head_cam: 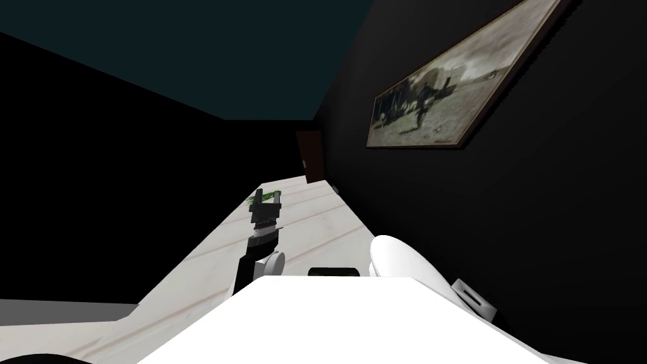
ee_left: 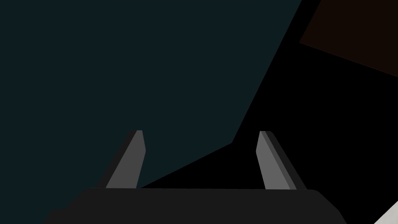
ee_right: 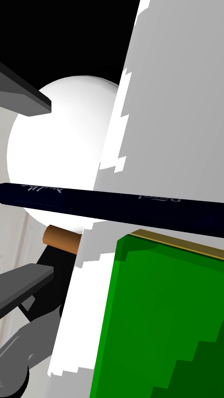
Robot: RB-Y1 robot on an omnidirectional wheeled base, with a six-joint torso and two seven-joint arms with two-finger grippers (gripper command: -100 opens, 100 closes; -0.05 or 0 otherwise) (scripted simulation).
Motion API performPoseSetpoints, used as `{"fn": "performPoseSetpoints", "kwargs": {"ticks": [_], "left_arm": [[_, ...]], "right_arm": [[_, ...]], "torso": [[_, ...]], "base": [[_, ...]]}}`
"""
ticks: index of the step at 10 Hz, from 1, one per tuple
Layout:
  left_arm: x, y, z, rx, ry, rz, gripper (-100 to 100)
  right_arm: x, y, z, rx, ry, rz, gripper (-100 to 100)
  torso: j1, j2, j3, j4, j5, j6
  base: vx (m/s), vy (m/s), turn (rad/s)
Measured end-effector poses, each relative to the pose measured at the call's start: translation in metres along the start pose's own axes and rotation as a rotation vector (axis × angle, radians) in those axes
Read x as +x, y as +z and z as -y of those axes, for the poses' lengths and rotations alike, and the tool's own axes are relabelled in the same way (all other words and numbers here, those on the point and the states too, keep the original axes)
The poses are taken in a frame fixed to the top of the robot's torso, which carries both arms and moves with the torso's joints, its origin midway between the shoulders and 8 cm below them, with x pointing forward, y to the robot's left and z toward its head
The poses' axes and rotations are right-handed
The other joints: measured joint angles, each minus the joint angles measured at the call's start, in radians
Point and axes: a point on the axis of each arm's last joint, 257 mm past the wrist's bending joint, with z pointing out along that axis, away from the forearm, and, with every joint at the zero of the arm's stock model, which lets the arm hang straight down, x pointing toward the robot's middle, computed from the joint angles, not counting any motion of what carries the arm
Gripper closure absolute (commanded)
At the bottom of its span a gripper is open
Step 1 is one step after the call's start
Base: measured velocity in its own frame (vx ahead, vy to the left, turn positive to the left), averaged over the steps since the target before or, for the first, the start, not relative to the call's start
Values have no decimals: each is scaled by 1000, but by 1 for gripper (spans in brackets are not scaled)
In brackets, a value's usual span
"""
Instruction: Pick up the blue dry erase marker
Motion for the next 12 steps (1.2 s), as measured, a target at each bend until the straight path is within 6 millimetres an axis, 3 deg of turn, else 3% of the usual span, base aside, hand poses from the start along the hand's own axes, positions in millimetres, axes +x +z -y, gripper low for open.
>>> {"fn": "performPoseSetpoints", "kwargs": {"ticks": [3, 5, 10, 12], "left_arm": [[0, 0, 0, 0, 0, 0, 0], [0, 0, 0, 0, 0, 0, 0], [0, 0, 0, 0, 0, 0, 0], [0, 0, 0, 0, 0, 0, 0]], "right_arm": [[3, -2, 7, 19, 9, -12, -100], [7, 2, -2, 3, 36, -11, -100], [26, -11, 13, 45, 41, -67, -100], [33, -8, 2, 32, 73, -74, -100]], "torso": [[0, 0, 0, 0, 0, 0], [0, 0, 0, 0, 0, 1], [-1, 1, 1, 0, -1, 1], [-1, 1, 0, 0, -1, 1]], "base": [[-7, 0, 10], [-2, 1, 10], [-8, 1, 7], [0, 0, 0]]}}
